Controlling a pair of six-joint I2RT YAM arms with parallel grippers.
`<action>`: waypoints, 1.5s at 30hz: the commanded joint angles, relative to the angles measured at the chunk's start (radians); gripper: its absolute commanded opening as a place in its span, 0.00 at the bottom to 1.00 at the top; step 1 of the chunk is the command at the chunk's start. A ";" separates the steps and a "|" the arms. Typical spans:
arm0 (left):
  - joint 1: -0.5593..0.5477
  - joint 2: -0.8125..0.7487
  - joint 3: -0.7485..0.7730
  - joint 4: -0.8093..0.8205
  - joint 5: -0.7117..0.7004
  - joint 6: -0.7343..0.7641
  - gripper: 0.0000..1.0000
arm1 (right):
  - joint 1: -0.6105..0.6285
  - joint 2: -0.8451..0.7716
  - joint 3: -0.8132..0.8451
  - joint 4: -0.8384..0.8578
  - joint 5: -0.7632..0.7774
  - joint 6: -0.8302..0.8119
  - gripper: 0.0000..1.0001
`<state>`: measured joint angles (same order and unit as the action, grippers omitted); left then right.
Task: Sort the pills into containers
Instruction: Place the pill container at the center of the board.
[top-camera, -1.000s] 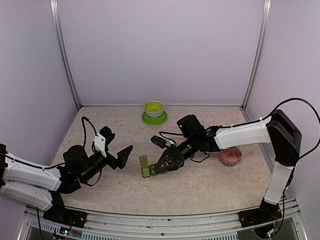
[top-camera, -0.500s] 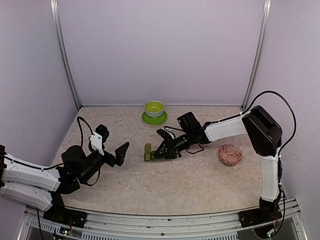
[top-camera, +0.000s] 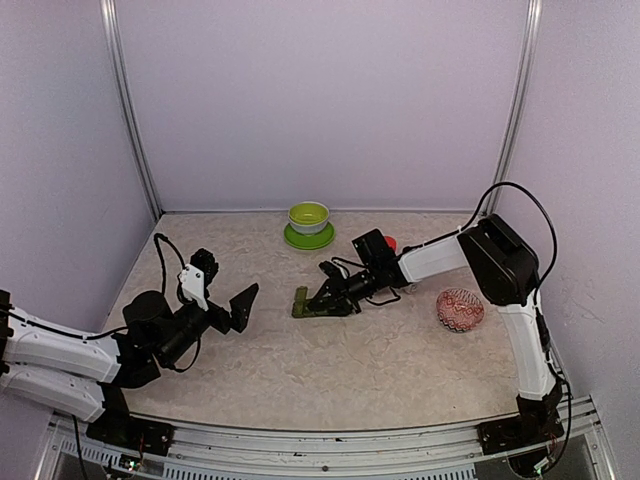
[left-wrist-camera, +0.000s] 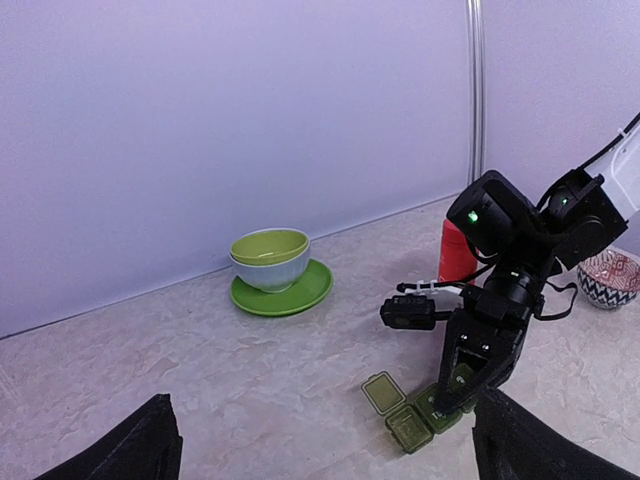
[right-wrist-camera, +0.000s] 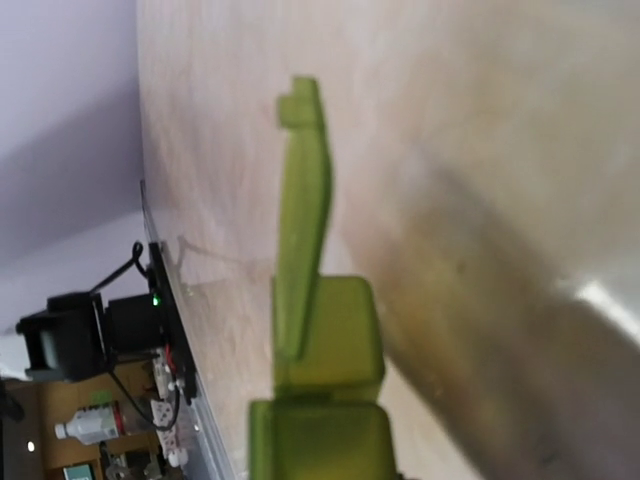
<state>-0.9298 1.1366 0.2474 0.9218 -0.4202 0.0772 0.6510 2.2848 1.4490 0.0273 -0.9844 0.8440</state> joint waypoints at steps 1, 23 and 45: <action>0.006 -0.006 -0.007 0.023 -0.005 -0.010 0.99 | -0.014 0.028 0.051 -0.011 0.021 0.010 0.31; 0.006 0.017 -0.004 0.036 0.004 -0.013 0.99 | -0.034 0.005 0.046 -0.210 0.158 -0.136 0.43; 0.006 0.030 -0.002 0.042 0.003 -0.012 0.99 | -0.015 -0.067 0.036 -0.328 0.334 -0.209 0.54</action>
<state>-0.9295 1.1721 0.2474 0.9360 -0.4194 0.0708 0.6285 2.2375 1.4948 -0.2001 -0.7708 0.6716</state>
